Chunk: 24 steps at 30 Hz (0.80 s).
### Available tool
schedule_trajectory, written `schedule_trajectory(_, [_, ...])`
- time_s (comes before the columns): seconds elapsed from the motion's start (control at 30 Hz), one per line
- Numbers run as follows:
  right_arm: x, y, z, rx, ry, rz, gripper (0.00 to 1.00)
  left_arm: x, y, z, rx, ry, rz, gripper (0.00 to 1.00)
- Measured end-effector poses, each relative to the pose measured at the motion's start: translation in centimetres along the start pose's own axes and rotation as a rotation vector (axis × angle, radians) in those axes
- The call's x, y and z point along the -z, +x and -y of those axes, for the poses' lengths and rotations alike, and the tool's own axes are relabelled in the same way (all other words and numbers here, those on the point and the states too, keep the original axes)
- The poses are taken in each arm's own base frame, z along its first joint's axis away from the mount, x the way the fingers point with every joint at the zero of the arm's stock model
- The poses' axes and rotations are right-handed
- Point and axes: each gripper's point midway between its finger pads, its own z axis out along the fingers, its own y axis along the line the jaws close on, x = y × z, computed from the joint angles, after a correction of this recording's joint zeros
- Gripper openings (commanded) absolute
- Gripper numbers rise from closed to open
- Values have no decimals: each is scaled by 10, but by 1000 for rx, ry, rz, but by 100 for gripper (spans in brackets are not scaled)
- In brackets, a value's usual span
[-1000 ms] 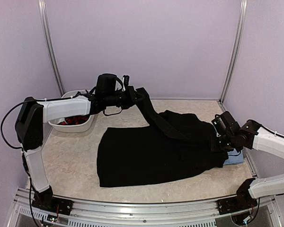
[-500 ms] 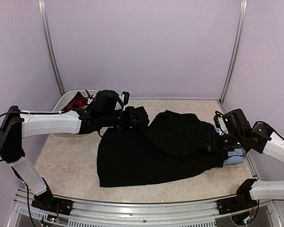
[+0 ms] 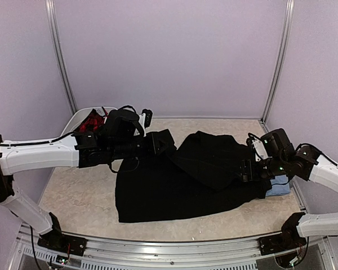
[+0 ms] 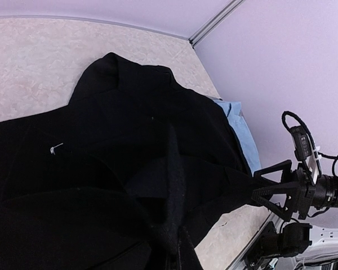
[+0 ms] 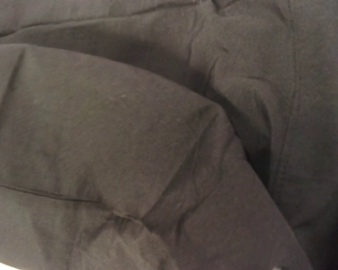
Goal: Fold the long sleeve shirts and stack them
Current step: Fold the sleeve of the 1/3-folded shirt.
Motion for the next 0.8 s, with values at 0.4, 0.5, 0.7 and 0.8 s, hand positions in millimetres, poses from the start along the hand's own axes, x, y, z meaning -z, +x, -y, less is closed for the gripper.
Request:
schedule_trajectory(0.4, [-10, -1, 3, 31, 27, -9, 68, 41, 2, 12, -26, -54, 34, 0])
schedule_trajectory(0.5, [-10, -1, 4, 30, 30, -11, 66, 42, 14, 10, -31, -70, 19, 0])
schedule_trajectory(0.7, [-12, 6, 7, 18, 35, -27, 66, 40, 51, -12, -55, -153, -37, 2])
schedule_trajectory(0.8, [-13, 7, 7, 16, 34, -30, 66, 40, 67, -29, -68, -208, -53, 2])
